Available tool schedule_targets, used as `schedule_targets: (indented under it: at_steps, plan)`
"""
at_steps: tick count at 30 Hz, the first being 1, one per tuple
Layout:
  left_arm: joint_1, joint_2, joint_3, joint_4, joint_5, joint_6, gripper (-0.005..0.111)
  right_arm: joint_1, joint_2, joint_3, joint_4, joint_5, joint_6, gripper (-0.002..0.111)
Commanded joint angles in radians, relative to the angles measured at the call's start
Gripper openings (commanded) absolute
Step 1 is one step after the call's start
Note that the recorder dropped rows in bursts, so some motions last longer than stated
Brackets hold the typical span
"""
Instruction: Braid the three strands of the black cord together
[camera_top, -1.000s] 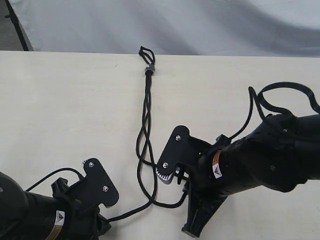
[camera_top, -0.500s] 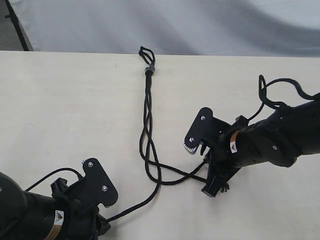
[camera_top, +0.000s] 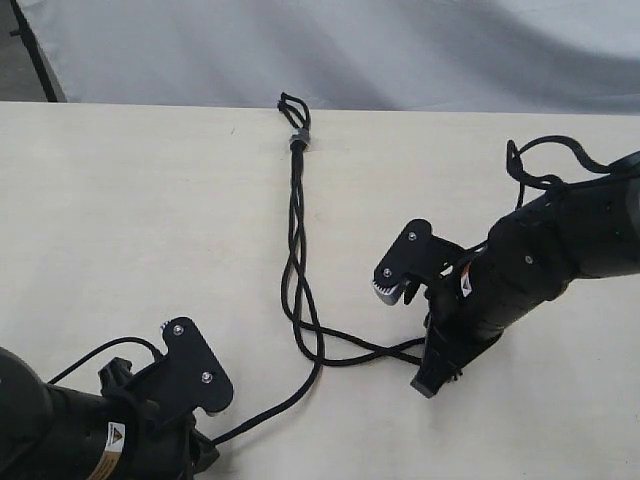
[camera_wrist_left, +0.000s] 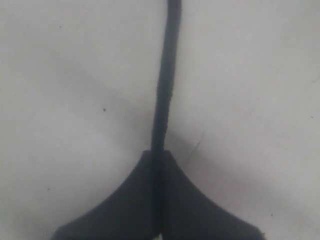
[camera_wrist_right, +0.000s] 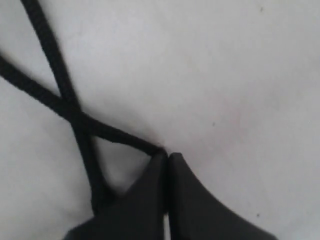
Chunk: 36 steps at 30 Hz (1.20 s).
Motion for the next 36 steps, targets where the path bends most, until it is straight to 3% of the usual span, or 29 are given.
schedule_targets:
  at_steps: [1, 11, 23, 33, 36]
  plan:
    - [-0.002, 0.02, 0.027, 0.004, -0.026, -0.012, 0.0, -0.004, 0.034, 0.03, 0.072, 0.284, 0.001, -0.001]
    - [-0.002, 0.02, 0.027, 0.004, -0.028, -0.015, 0.0, 0.092, 0.027, 0.106, 0.249, 0.345, -0.072, -0.001]
    - [-0.002, 0.02, 0.027, 0.004, -0.042, -0.014, 0.0, 0.386, 0.014, 0.103, 0.546, 0.389, -0.435, -0.001]
    - [-0.002, 0.02, 0.027, 0.004, -0.042, -0.013, 0.0, 0.409, -0.106, 0.026, 0.424, 0.388, -0.43, -0.001]
    - [-0.002, 0.02, 0.027, 0.004, -0.042, -0.013, 0.0, 0.39, -0.165, 0.0, 0.246, 0.383, -0.286, -0.001]
